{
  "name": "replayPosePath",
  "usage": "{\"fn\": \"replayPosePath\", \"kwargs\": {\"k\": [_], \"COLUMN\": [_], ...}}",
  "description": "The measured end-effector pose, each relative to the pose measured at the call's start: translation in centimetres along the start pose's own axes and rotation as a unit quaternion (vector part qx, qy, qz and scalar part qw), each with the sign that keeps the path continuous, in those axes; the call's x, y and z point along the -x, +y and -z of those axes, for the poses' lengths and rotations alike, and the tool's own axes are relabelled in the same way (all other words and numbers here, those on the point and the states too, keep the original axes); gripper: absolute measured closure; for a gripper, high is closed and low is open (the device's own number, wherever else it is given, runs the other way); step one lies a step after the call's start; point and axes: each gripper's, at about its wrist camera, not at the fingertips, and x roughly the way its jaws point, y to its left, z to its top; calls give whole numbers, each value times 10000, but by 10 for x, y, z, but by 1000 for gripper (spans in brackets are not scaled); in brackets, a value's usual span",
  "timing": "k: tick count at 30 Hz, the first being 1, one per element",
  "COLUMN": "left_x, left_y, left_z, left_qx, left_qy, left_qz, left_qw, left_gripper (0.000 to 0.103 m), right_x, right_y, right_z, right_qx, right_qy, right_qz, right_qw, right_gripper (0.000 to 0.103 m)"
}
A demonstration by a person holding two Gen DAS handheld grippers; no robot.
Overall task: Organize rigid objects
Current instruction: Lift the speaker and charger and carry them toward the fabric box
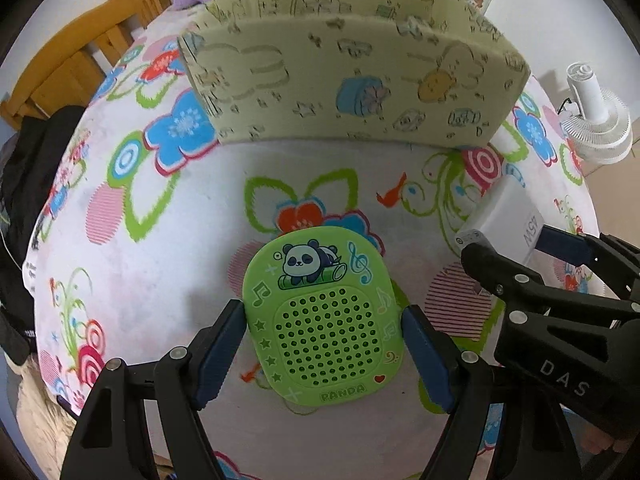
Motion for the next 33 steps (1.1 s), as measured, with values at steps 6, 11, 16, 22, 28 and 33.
{"fn": "replayPosePath", "kwargs": {"k": [6,11,16,22,28,33], "left_x": [18,37,43,59,75,86], "left_y": [9,16,13,18,24,29], "left_z": [-16,-24,-26,-35,-43,-49], "left_qx": [-232,-449,-633,-885,-1056,-1199], "left_qy": [-142,-294,-425,-612,-771,-908], "left_qz": [-23,27,75,136,182,204], "left_qw": [9996,9986,9971,9941,9913,9884], "left_gripper": [22,22,22,22,22,23], "right_x": [17,27,41,58,74,86], "right_y": [7,13,16,22,30,36], "right_z": [-17,-27,-33,-39,-46,-51], "right_qx": [-161,-365,-569,-817,-966,-1063], "right_qy": [-134,-256,-396,-556,-705,-838], "right_qz": [58,138,229,333,430,506], "right_qw": [9998,9989,9973,9945,9919,9895], "right_gripper": [35,35,35,35,35,35]}}
